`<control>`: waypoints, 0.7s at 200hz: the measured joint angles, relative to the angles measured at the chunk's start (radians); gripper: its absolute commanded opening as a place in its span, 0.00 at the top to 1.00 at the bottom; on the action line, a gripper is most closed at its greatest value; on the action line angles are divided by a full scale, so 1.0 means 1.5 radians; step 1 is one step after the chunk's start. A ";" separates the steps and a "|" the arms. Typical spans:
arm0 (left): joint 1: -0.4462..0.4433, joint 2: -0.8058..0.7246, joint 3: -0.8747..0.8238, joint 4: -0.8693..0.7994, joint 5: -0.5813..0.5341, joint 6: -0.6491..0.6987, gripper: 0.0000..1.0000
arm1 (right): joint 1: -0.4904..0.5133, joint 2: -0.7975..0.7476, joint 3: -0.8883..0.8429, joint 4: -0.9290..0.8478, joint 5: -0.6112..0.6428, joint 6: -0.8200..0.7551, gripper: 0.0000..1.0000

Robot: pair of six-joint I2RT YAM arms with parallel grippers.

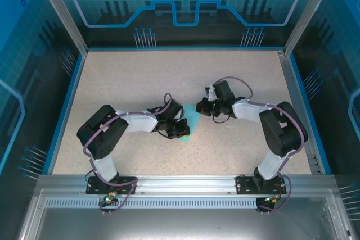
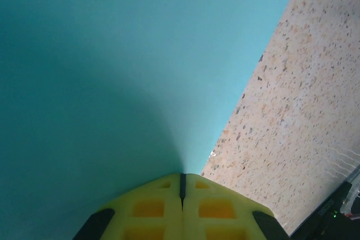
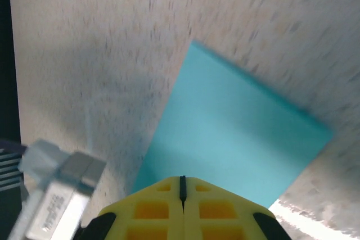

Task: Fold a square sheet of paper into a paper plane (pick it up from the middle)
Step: First fold in half a square sheet of paper at the center of the table.

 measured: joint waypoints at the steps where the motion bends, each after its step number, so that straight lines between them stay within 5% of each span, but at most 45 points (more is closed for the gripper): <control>1: 0.000 0.000 0.000 0.000 0.000 0.000 1.00 | 0.001 0.001 -0.001 0.000 -0.001 0.001 1.00; 140: 0.018 -0.025 0.039 0.002 0.041 0.061 0.93 | 0.018 0.088 0.033 -0.054 -0.017 -0.015 1.00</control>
